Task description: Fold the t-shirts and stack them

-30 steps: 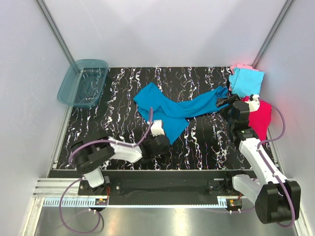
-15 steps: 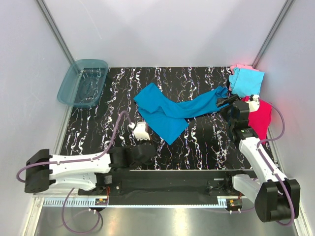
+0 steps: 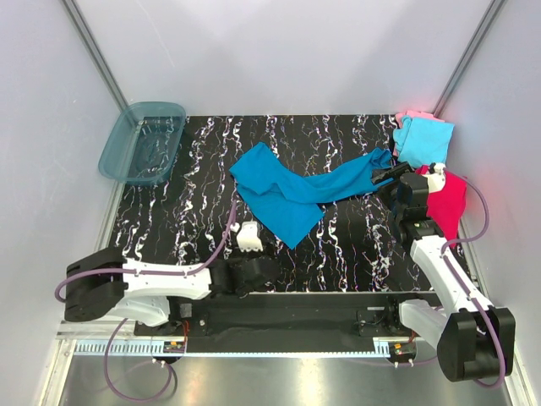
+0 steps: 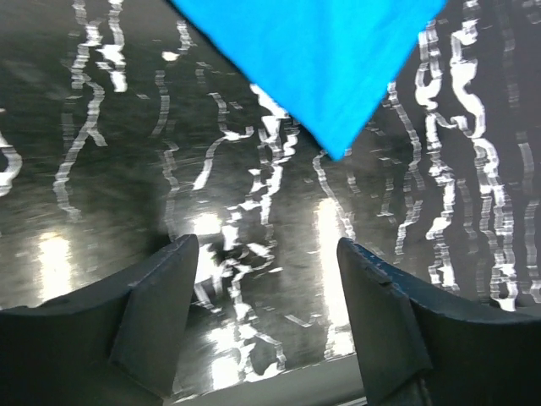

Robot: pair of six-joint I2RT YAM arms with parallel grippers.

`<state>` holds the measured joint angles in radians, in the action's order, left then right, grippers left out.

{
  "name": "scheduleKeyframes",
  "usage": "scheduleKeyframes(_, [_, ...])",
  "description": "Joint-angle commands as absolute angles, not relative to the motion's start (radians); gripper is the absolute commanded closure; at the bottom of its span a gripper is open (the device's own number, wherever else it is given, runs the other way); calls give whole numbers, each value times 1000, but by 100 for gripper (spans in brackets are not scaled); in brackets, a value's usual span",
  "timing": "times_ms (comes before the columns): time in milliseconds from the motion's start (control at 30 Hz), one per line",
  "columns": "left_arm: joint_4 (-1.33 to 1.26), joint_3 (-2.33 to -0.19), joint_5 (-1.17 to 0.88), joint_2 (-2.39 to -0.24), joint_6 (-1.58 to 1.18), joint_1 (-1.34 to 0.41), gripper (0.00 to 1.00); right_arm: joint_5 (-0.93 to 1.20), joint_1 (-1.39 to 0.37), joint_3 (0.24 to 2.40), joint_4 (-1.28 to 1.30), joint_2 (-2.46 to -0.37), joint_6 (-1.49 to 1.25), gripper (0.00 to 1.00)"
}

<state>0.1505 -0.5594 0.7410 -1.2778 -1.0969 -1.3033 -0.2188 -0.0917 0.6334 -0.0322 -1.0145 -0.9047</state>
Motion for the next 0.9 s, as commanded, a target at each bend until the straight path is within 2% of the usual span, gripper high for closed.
scheduleKeyframes(0, [-98, -519, 726, -1310, -1085, -1299, 27, -229, -87, 644, -51, -992, -894, 28])
scheduleKeyframes(267, [-446, -465, 609, -1497, -1111, -1261, 31, -218, -84, 638, -55, -997, -904, 28])
scheduleKeyframes(533, [-741, -419, 526, -1712, -1272, -1216, 35, -218, -77, 629, -55, -985, -905, 28])
scheduleKeyframes(867, [-606, -475, 563, -1766, -1304, -1166, 40, -198, -64, 627, -61, -980, -917, 28])
